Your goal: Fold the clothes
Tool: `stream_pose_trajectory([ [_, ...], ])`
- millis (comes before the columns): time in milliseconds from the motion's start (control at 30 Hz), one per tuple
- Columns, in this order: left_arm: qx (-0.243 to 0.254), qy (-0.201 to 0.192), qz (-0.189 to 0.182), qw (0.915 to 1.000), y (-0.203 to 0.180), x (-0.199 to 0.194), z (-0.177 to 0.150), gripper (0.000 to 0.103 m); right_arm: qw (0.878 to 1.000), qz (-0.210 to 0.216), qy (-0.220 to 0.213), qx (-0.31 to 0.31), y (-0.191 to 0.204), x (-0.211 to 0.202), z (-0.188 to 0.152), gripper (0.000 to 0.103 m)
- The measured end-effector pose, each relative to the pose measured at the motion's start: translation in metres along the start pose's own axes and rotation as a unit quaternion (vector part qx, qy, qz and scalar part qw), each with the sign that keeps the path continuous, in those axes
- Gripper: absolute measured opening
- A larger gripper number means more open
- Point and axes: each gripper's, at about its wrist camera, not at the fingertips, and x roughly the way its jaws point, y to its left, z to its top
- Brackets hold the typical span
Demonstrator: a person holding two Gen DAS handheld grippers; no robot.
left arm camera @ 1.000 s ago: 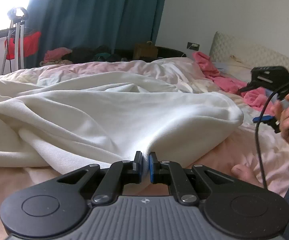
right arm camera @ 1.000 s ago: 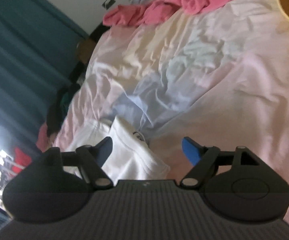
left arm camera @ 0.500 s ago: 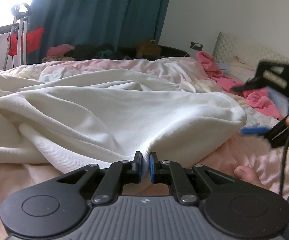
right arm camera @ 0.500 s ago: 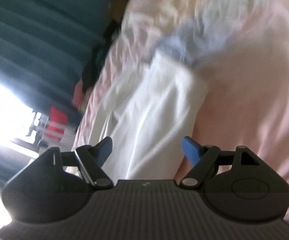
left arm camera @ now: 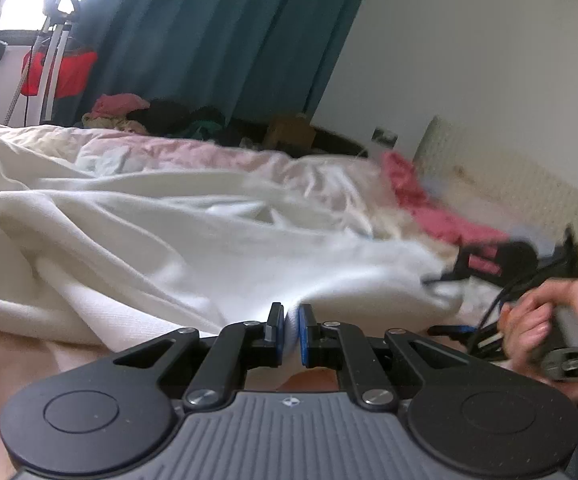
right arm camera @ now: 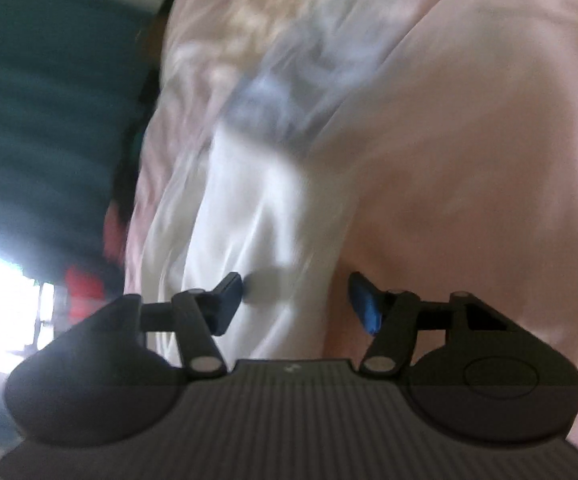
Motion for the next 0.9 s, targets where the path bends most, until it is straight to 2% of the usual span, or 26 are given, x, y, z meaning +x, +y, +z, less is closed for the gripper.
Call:
stream_pose_trajectory([
  [33, -0.005, -0.004, -0.005, 1.0000, 0.001, -0.001, 0.002, 0.007, 1.000, -0.009, -0.015, 0.005, 0.000, -0.001, 0.003, 0.026],
  [67, -0.009, -0.008, -0.010, 0.9999, 0.001, -0.003, 0.003, 0.005, 1.000, -0.009, -0.024, 0.003, 0.003, -0.001, 0.006, 0.018],
  [100, -0.013, -0.012, -0.014, 0.9997, 0.001, -0.004, 0.004, 0.005, 0.999, -0.001, -0.032, -0.003, 0.009, 0.000, 0.007, 0.014],
  [233, -0.031, -0.013, -0.028, 0.9991, -0.003, -0.008, 0.005, 0.007, 0.994, 0.042, -0.085, -0.061, 0.046, -0.006, 0.017, 0.011],
  [367, -0.029, -0.008, -0.034, 0.9990, -0.008, -0.009, 0.004, 0.013, 0.975, 0.067, -0.161, -0.135, 0.075, -0.019, 0.029, 0.011],
  [400, -0.035, -0.005, -0.031, 0.9989, -0.007, -0.010, 0.005, 0.016, 0.973, 0.066, -0.172, -0.139, 0.074, -0.020, 0.033, 0.011],
  [467, -0.053, 0.001, -0.021, 0.9984, -0.001, -0.014, 0.006, 0.031, 0.975, 0.062, -0.172, -0.128, 0.064, -0.015, 0.041, 0.011],
  [533, -0.075, 0.009, -0.007, 0.9971, 0.007, -0.019, 0.008, 0.053, 0.985, 0.042, -0.129, -0.107, 0.048, 0.001, 0.053, 0.011],
  [600, -0.133, 0.012, 0.026, 0.9907, 0.033, -0.035, 0.009, 0.062, 0.987, -0.001, -0.096, -0.127, 0.040, 0.014, 0.060, 0.011],
  [667, -0.223, -0.002, 0.058, 0.9731, 0.068, -0.060, 0.004, 0.071, 0.987, -0.014, -0.086, -0.136, 0.034, 0.017, 0.062, 0.012],
  [733, -0.311, -0.016, 0.091, 0.9461, 0.104, -0.084, -0.001, 0.074, 0.986, -0.015, -0.085, -0.140, 0.033, 0.016, 0.060, 0.012],
  [800, -0.395, -0.030, 0.122, 0.9099, 0.139, -0.109, -0.007, 0.075, 0.986, -0.017, -0.089, -0.140, 0.033, 0.016, 0.056, 0.012],
  [833, -0.436, -0.037, 0.137, 0.8885, 0.157, -0.121, -0.009, 0.075, 0.986, -0.018, -0.089, -0.137, 0.033, 0.017, 0.055, 0.012],
  [900, -0.515, -0.050, 0.167, 0.8392, 0.192, -0.146, -0.014, 0.077, 0.988, -0.016, -0.089, -0.124, 0.032, 0.021, 0.057, 0.012],
])
